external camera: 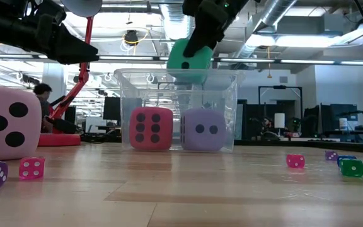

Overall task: Pick & Place Dice
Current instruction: Put the large blue die into the transparent bin

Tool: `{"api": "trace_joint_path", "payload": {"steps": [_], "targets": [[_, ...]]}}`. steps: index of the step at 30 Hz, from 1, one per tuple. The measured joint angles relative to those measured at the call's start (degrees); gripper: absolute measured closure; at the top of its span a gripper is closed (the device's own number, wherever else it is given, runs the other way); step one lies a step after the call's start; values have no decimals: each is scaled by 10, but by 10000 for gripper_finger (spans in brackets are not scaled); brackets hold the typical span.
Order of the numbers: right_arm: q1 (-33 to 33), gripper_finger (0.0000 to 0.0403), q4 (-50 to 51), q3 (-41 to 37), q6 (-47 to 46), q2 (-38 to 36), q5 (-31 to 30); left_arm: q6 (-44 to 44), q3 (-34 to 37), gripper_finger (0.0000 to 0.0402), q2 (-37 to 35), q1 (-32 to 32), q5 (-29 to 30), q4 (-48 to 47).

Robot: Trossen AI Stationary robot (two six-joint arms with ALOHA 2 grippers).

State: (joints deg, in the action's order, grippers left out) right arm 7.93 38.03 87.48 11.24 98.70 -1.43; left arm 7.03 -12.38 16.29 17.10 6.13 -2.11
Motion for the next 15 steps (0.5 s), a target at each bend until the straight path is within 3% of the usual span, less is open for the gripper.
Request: {"api": "trace_joint_path", "payload": {"steps": [15], "targets": [[-7,3,-71,0,23,0,-1,0,0,87,0,0,0,0]]}}
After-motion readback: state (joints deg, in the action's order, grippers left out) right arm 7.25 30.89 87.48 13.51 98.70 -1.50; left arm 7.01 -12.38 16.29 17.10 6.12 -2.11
